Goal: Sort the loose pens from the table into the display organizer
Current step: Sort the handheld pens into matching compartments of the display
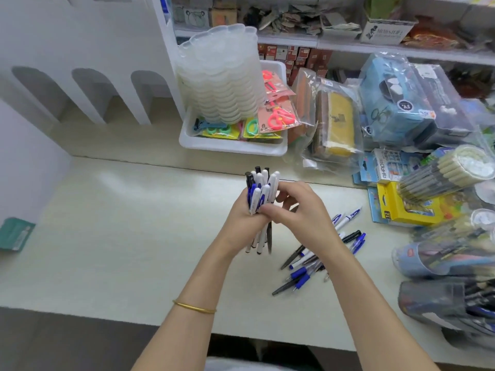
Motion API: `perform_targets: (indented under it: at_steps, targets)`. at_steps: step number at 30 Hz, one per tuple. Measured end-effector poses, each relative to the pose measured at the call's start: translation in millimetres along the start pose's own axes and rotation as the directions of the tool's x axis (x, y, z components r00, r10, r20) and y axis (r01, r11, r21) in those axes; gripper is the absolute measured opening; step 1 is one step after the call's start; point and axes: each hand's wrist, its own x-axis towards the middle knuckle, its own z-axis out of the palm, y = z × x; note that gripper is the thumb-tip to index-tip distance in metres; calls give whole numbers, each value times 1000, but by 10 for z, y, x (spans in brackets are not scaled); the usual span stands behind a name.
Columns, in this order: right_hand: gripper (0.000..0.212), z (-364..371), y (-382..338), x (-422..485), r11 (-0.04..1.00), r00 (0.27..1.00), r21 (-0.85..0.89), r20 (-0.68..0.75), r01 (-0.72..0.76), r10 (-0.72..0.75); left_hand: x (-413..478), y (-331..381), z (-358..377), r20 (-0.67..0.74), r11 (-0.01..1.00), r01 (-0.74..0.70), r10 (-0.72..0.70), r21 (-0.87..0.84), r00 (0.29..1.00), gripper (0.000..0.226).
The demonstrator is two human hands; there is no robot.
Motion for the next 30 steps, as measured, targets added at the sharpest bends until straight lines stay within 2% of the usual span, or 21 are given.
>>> perform_targets:
  at_steps: [4, 8, 10, 14, 17, 22, 26, 28, 30]
  targets:
    - [17, 191, -174, 25, 990, 988, 138, 153, -18, -4, -341, 113, -223, -59, 995, 2, -8, -101, 998, 14]
    - [14, 557, -408, -18, 940, 941, 333, 336, -77, -42, -804, 142, -528, -201, 972, -21, -27, -232, 979, 13]
    - [14, 803, -566, -76, 924, 923, 373, 379, -80, -73, -1056, 176, -714, -257, 951, -44, -39, -307, 966, 2]
    - [15, 1384, -982, -206, 905, 871, 415, 474, -95, -126, -1565, 258, -1166, -384, 908, -128, -38, -399, 922, 2]
    - [17, 1886, -1377, -324, 912, 823, 405, 537, -62, -183, -1938, 365, -1630, -430, 906, -164, -22, -390, 902, 5]
    - [25, 2886, -2131, -527, 908, 812, 415, 514, 46, -276, -2559, 640, -2701, -412, 932, -157, 9, -327, 911, 8]
    - [23, 3611, -2674, -674, 899, 748, 419, 556, 125, -363, -3026, 862, -3518, -343, 958, -61, -42, -282, 938, 11]
    - [18, 3891, -2849, -705, 893, 742, 440, 568, 93, -357, -3158, 930, -3840, -326, 960, -41, -53, -275, 944, 10]
    - [14, 4102, -2952, -685, 889, 742, 457, 587, 25, -323, -3219, 959, -4108, -317, 962, -38, -52, -272, 947, 19]
